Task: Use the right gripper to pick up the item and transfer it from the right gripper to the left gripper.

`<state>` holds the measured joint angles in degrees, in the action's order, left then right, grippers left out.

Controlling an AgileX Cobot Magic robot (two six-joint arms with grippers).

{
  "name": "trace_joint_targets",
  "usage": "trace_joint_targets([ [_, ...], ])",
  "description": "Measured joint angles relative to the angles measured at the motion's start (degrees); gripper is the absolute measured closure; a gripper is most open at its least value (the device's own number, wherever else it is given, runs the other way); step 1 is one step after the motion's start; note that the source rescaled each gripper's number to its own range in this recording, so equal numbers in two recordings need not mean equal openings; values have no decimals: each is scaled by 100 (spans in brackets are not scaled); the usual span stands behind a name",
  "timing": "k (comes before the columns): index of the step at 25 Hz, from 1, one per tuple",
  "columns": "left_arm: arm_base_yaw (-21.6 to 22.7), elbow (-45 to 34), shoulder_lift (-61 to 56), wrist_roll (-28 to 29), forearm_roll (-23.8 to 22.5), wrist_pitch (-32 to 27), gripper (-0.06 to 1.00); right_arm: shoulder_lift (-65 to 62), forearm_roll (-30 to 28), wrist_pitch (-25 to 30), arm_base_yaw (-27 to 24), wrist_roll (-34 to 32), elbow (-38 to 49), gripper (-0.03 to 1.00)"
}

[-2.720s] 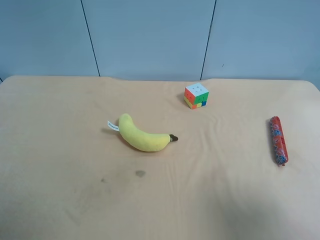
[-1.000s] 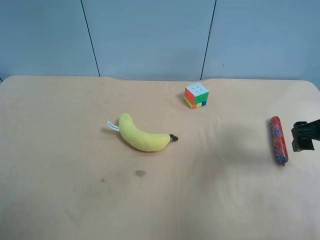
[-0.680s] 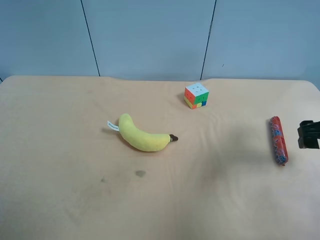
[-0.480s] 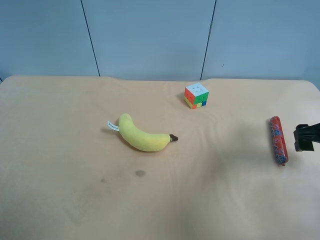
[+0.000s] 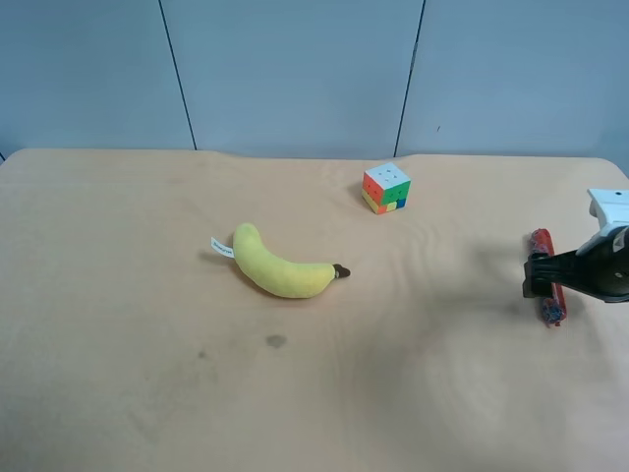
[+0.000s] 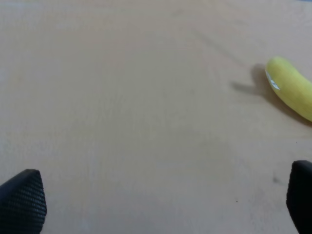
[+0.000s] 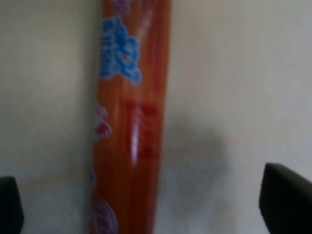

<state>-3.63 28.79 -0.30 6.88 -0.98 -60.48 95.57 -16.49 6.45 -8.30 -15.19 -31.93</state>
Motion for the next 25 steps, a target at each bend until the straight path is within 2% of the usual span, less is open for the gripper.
trace_joint_targets([
  [5,0,0,0,0,0,0,-5,380,57,-645,0,-47,20,-1],
  [11,0,0,0,0,0,0,-5,433,74,-843,22,-58,20,-1],
  [25,0,0,0,0,0,0,-5,740,317,-1324,537,-237,67,2],
])
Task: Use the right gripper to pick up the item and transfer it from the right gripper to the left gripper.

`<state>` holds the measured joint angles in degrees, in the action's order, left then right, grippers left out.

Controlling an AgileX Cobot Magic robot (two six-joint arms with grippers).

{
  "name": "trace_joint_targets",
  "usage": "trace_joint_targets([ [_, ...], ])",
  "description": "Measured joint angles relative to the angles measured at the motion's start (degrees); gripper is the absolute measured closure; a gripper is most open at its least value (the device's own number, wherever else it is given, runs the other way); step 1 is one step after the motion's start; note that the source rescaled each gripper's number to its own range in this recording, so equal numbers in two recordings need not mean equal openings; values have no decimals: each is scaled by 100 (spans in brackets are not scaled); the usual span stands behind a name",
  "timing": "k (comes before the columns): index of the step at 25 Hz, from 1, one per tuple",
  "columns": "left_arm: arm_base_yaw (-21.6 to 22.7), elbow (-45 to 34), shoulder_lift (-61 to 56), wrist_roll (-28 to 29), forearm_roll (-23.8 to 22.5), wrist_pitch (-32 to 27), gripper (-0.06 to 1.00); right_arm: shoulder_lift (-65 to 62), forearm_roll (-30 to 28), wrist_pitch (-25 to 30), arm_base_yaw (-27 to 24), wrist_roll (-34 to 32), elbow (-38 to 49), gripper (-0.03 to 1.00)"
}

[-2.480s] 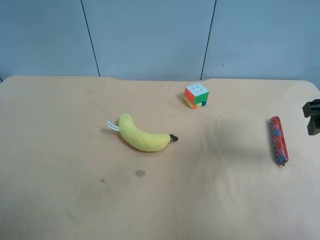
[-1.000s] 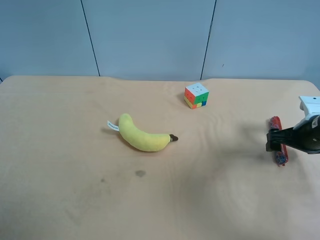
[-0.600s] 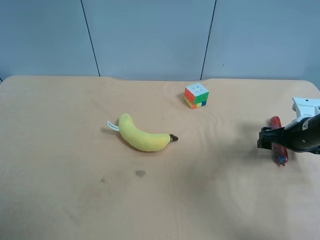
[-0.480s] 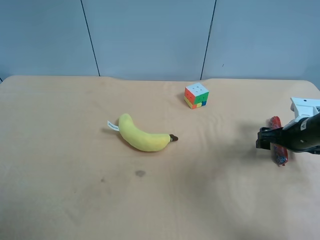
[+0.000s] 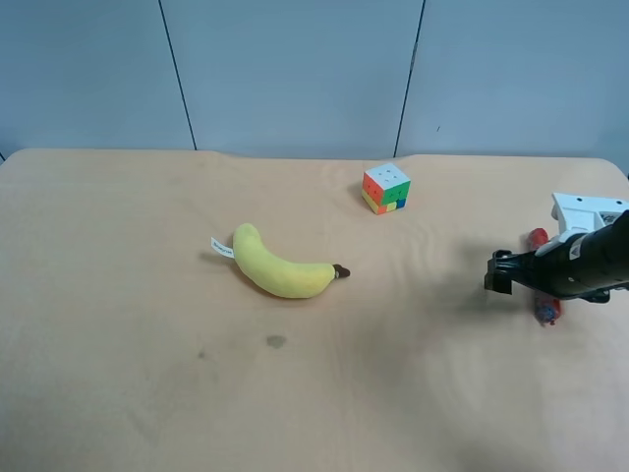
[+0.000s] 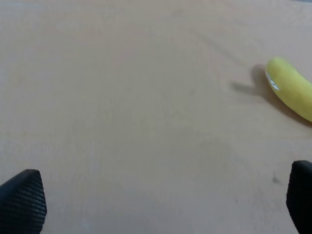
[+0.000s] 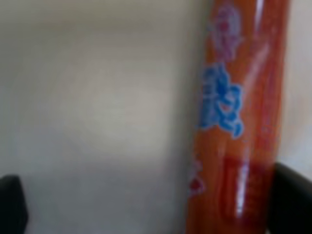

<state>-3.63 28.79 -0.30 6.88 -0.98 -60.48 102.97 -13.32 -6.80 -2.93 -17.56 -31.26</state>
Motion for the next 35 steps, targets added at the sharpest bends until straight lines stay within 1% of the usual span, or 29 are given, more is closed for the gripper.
trace_joint_targets([
  [3,0,0,0,0,0,0,-5,79,197,-118,180,54,-10,4],
  [5,0,0,0,0,0,0,-5,96,306,-176,298,66,-34,7],
  [9,0,0,0,0,0,0,-5,107,423,-213,446,81,-41,21],
  [13,0,0,0,0,0,0,-5,107,427,-146,473,81,-54,36],
  [19,0,0,0,0,0,0,-5,102,529,38,473,81,-65,60],
  [21,0,0,0,0,0,0,-5,88,539,116,473,81,-71,70],
  [24,0,0,0,0,0,0,-5,-26,575,337,492,36,-71,91],
  [25,0,0,0,0,0,0,-5,-79,596,405,498,22,-71,95],
  [28,0,0,0,0,0,0,-5,-269,641,717,518,-22,-34,95],
  [31,0,0,0,0,0,0,-5,-535,666,1144,520,-22,7,95],
  [33,0,0,0,0,0,0,-5,-713,672,1317,520,-36,19,96],
  [35,0,0,0,0,0,0,-5,-900,672,1374,520,-51,19,96],
])
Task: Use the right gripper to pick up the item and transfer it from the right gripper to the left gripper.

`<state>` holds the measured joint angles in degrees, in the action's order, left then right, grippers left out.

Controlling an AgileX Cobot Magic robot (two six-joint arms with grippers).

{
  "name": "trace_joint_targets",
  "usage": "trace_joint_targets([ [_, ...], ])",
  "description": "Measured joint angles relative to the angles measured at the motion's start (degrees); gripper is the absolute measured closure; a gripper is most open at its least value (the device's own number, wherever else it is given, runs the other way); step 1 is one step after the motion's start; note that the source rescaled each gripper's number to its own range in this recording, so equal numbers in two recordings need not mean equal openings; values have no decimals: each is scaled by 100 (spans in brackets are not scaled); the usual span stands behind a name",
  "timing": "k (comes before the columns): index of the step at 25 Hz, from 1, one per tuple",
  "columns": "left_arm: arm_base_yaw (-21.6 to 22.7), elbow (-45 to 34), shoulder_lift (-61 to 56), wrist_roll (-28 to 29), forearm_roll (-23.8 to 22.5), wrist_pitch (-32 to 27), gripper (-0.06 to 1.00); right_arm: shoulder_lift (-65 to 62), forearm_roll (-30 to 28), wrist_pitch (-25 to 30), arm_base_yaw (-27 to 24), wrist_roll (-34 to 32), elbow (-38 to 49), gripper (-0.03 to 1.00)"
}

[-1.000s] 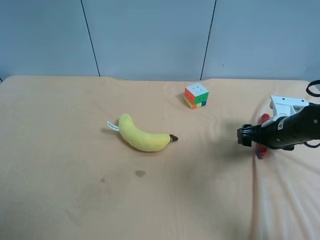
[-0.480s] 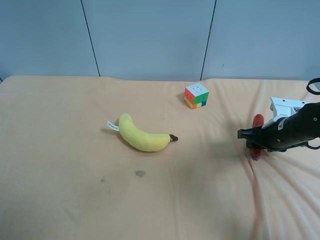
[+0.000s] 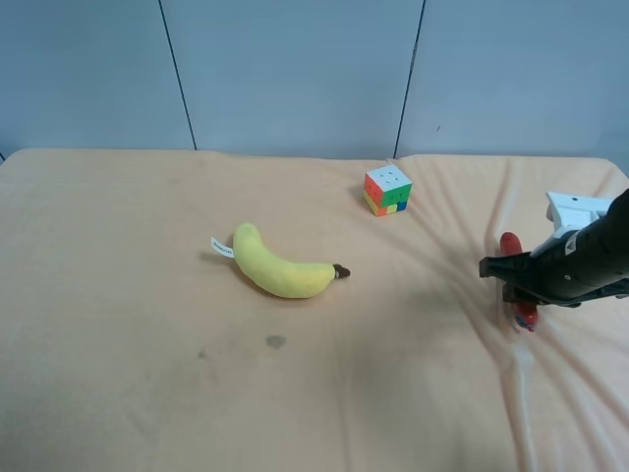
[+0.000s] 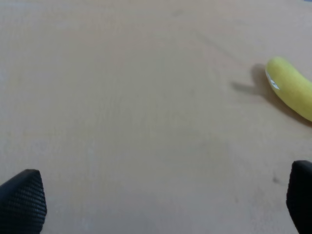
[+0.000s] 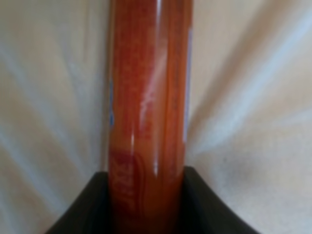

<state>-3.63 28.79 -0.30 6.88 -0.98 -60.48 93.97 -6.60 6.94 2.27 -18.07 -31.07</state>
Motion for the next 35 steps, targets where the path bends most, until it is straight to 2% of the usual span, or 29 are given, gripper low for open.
trace_joint_targets([
  [11,0,0,0,0,0,0,-5,-852,6,353,110,0,6,96],
  [25,0,0,0,0,0,0,-5,-1788,82,380,980,313,-16,96],
  [35,0,0,0,0,0,0,-5,-1829,113,597,1900,849,-1043,96],
])
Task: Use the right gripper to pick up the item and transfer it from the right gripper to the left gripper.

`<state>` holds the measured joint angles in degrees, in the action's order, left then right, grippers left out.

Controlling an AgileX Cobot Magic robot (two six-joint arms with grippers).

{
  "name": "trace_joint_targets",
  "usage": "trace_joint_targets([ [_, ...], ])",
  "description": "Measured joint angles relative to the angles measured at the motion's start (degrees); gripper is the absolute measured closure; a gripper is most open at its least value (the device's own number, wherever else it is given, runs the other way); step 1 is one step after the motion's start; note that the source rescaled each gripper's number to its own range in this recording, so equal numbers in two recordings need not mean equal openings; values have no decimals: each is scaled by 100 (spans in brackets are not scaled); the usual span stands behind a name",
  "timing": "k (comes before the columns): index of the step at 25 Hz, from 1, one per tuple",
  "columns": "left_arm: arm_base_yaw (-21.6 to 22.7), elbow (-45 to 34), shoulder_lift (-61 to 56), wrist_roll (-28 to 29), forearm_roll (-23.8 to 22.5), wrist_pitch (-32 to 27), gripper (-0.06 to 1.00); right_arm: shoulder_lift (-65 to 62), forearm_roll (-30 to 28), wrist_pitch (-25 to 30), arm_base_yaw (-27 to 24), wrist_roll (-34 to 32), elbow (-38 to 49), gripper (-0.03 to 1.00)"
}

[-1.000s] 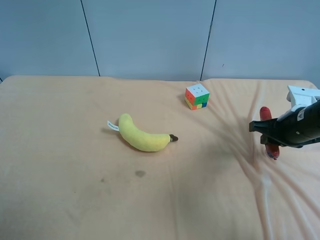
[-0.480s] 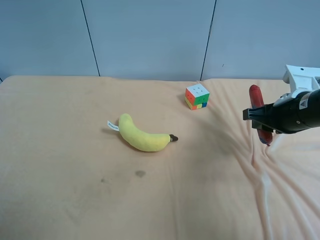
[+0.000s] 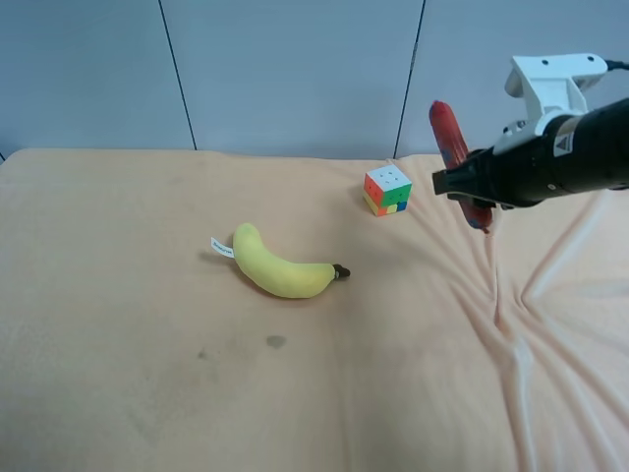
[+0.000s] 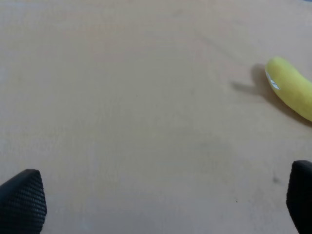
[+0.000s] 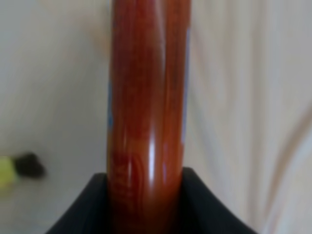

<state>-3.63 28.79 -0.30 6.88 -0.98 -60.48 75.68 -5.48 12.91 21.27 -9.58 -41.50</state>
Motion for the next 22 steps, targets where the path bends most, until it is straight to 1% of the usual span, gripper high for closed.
trace_joint_targets([
  [5,0,0,0,0,0,0,-5,5,0,85,397,278,-585,96],
  [14,0,0,0,0,0,0,-5,22,0,101,1012,1268,-1135,96],
  [18,0,0,0,0,0,0,-5,267,11,101,1244,1674,-1365,96],
  [22,0,0,0,0,0,0,-5,729,47,107,1534,2005,-1805,96],
])
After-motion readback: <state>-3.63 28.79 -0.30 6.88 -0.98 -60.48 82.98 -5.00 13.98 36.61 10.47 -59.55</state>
